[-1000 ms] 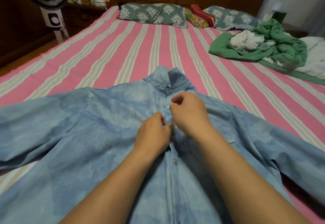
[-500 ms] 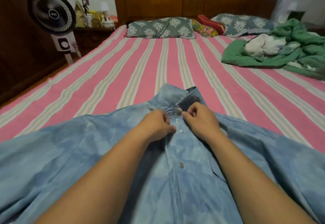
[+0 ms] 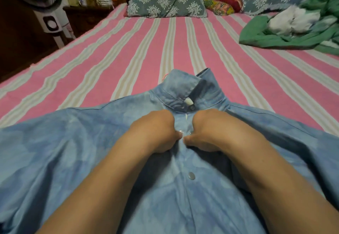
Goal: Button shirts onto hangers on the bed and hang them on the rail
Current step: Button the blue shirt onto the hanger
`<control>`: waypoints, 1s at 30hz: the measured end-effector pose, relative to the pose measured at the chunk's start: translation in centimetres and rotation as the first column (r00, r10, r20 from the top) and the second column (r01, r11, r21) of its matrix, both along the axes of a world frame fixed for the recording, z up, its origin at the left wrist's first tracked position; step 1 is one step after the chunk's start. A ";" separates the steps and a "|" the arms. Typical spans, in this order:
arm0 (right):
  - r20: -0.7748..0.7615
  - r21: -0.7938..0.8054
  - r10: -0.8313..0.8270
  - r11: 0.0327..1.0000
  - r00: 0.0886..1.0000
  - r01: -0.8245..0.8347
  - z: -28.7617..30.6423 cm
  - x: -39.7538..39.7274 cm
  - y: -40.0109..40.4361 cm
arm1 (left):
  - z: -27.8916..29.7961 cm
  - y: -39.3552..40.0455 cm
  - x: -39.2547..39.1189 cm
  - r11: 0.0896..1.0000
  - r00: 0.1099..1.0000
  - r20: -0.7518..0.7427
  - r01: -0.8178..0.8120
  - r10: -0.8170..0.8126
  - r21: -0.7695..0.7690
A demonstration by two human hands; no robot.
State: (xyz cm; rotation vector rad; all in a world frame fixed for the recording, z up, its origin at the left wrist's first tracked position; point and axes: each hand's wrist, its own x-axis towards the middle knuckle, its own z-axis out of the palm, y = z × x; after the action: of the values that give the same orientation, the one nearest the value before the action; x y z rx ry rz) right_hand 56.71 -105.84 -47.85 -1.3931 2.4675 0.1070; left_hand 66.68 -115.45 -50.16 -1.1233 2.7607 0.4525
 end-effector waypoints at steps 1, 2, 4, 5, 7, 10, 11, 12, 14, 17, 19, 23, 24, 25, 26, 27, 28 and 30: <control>0.007 -0.015 -0.020 1.000 1.000 0.020 -0.1 -0.2 -0.1 | 0.0 -0.2 0.0 0.999 0.999 -0.036 -0.014 0.015 0.037; 0.036 -0.039 -0.049 0.998 0.998 0.051 0.1 -0.7 0.0 | 0.2 -0.4 0.1 0.997 0.997 -0.071 -0.027 0.032 0.071; 0.229 -0.097 -0.133 0.983 0.964 0.159 1.0 -1.9 0.5 | 1.0 -0.9 0.4 0.992 0.983 -0.169 -0.048 0.068 0.119; 0.376 -0.111 -0.176 0.966 0.910 0.233 1.7 -2.5 0.8 | 1.6 -1.0 0.6 0.990 0.972 -0.217 -0.058 0.085 0.126; 0.608 -0.095 -0.209 0.938 0.766 0.332 2.7 -3.3 1.4 | 2.4 -0.8 0.9 0.991 0.957 -0.270 -0.083 0.108 0.102; 0.709 -0.082 -0.201 0.928 0.676 0.363 3.1 -3.5 1.8 | 2.6 -0.3 0.9 0.992 0.950 -0.292 -0.093 0.113 0.082; 0.714 -0.086 -0.200 0.926 0.671 0.367 3.1 -3.5 1.7 | 2.5 -0.2 0.8 0.990 0.943 -0.309 -0.092 0.122 0.109; 0.720 -0.095 -0.198 0.921 0.665 0.377 3.1 -3.4 1.7 | 2.4 -0.1 0.8 0.984 0.931 -0.337 -0.095 0.143 0.153; 0.731 -0.124 -0.196 0.903 0.653 0.410 3.1 -3.5 1.6 | 2.6 -0.3 0.9 0.965 0.894 -0.400 -0.113 0.203 0.238; 0.735 -0.155 -0.193 0.885 0.650 0.439 2.7 -3.3 1.3 | 2.6 -0.3 0.6 0.956 0.868 -0.426 -0.159 0.254 0.245; 0.715 -0.166 -0.194 0.886 0.671 0.433 2.2 -2.9 0.9 | 2.2 0.7 0.3 0.974 0.909 -0.361 -0.162 0.209 0.155; 0.678 -0.165 -0.205 0.894 0.706 0.417 1.3 -2.5 0.4 | 0.8 2.9 0.0 0.980 0.986 -0.105 -0.142 0.129 -0.136; 0.677 -0.162 -0.205 0.895 0.707 0.415 1.2 -2.5 0.3 | 0.6 3.1 -0.1 0.976 0.989 -0.092 -0.128 0.113 -0.175; 0.675 -0.160 -0.205 0.897 0.708 0.412 1.1 -2.5 0.4 | 0.4 3.1 -0.2 0.975 0.989 -0.108 -0.123 0.104 -0.186; 0.672 -0.159 -0.205 0.898 0.711 0.409 1.1 -2.5 0.4 | 0.4 2.9 -0.3 0.977 0.984 -0.143 -0.135 0.111 -0.168; 0.671 -0.161 -0.204 0.898 0.712 0.409 1.2 -2.6 0.5 | 0.5 2.6 -0.3 0.980 0.973 -0.193 -0.156 0.130 -0.124; 0.677 -0.168 -0.199 0.895 0.708 0.413 1.2 -2.7 0.5 | 0.8 2.3 -0.3 0.982 0.957 -0.246 -0.175 0.153 -0.070; 0.699 -0.200 -0.183 0.878 0.691 0.435 1.3 -3.2 0.7 | 1.3 1.4 -0.4 0.983 0.908 -0.380 -0.186 0.174 0.008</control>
State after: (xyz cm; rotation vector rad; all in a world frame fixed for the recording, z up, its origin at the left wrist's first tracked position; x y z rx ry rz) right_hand 53.47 -105.11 -46.54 -0.8530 2.0906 -0.8179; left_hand 66.25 -114.06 -48.87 -1.4431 3.0033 0.7256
